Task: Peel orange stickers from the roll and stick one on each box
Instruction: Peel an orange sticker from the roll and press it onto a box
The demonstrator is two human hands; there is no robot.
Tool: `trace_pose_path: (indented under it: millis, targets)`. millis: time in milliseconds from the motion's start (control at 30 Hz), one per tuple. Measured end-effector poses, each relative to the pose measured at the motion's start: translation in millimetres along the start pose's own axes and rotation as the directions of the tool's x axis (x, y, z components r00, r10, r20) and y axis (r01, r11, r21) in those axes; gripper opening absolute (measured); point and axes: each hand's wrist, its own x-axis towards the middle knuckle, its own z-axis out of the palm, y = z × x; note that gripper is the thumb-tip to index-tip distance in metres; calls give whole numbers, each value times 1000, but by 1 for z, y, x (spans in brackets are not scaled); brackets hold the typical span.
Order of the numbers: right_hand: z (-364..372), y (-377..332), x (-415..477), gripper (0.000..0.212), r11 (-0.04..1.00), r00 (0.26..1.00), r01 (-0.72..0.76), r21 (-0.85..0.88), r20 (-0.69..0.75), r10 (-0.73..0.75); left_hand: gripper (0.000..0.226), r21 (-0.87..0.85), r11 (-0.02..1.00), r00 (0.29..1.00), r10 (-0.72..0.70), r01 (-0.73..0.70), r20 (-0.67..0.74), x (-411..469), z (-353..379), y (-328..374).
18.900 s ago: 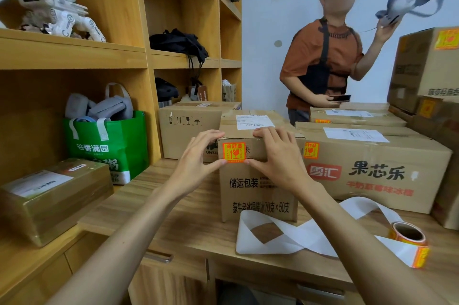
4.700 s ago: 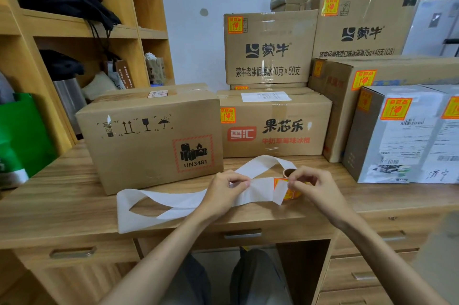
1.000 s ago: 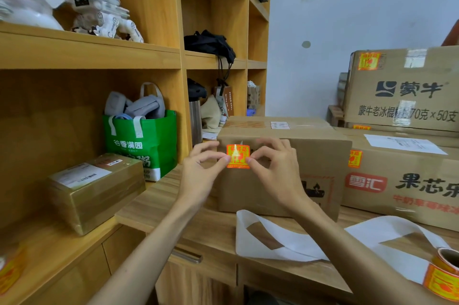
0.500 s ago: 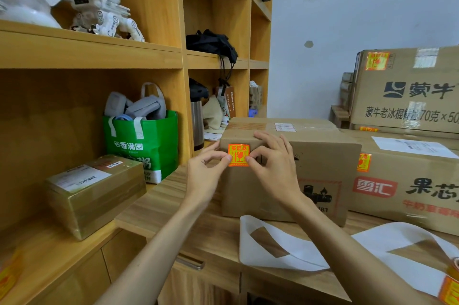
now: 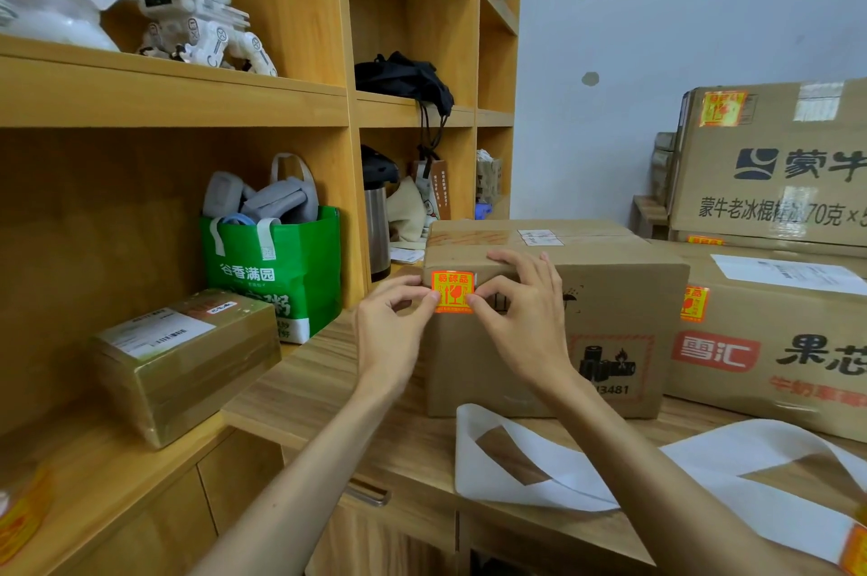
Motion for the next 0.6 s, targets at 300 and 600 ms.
trace_pose_path:
  millis: [300, 600]
  targets:
    - [4, 0, -1, 13, 998, 998, 24, -52, -53, -27, 0, 171, 978, 992, 123, -121, -4, -1, 6, -5]
    - [8, -3, -1, 17, 990, 998, 37, -135, -48, -44, 9, 385, 875, 955, 278, -295, 100, 6, 5, -8]
